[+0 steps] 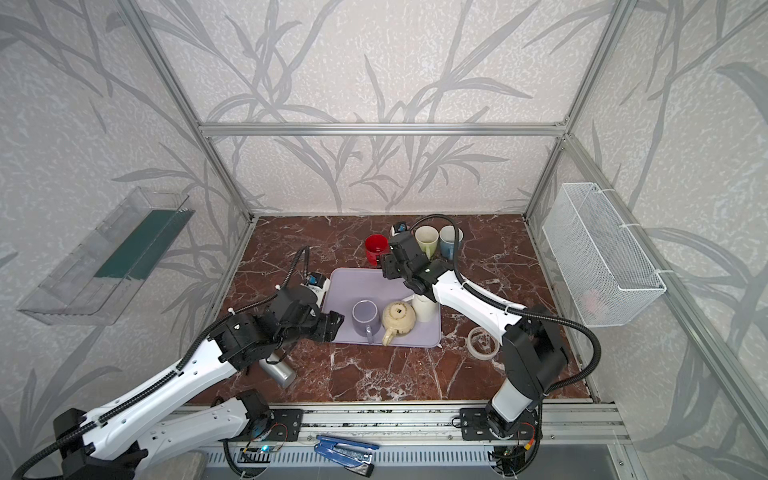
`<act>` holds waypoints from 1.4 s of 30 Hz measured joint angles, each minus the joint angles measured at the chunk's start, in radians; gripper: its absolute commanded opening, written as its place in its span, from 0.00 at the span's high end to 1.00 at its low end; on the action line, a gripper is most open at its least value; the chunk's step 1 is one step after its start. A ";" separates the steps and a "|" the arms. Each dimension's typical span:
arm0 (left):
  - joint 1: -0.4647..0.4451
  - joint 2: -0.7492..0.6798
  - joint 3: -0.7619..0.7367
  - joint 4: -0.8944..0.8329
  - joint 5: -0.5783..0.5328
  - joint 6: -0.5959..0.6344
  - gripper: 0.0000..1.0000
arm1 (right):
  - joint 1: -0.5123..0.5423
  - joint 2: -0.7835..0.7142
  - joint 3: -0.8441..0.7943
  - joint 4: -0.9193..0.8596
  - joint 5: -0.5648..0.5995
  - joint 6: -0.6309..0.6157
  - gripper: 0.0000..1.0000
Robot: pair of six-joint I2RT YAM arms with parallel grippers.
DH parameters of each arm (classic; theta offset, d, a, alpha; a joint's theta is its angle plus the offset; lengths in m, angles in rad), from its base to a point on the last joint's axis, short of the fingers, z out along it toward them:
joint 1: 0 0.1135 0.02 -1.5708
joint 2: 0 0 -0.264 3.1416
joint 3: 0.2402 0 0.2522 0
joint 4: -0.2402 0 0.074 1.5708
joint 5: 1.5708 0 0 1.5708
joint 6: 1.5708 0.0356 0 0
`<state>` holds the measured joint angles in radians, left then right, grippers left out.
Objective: Turn the mug right side up
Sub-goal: 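Move both grippers over the upside-down lavender mug on the tray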
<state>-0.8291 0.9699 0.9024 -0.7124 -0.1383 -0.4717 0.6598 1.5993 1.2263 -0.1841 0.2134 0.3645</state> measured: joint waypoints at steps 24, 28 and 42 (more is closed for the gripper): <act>-0.275 0.345 0.052 -0.045 -0.155 -0.349 0.40 | -0.094 -0.375 -0.458 0.130 -0.013 0.182 0.30; -0.275 0.378 0.052 -0.009 -0.152 -0.373 0.32 | -0.097 -0.383 -0.461 0.135 -0.008 0.192 0.30; -0.214 0.527 0.060 0.124 -0.134 -0.410 0.30 | -0.104 -0.383 -0.462 0.134 -0.005 0.211 0.30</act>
<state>-1.0428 1.4971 0.9619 -0.5884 -0.2722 -0.8818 0.5556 1.2167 0.7647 -0.0498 0.2085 0.5751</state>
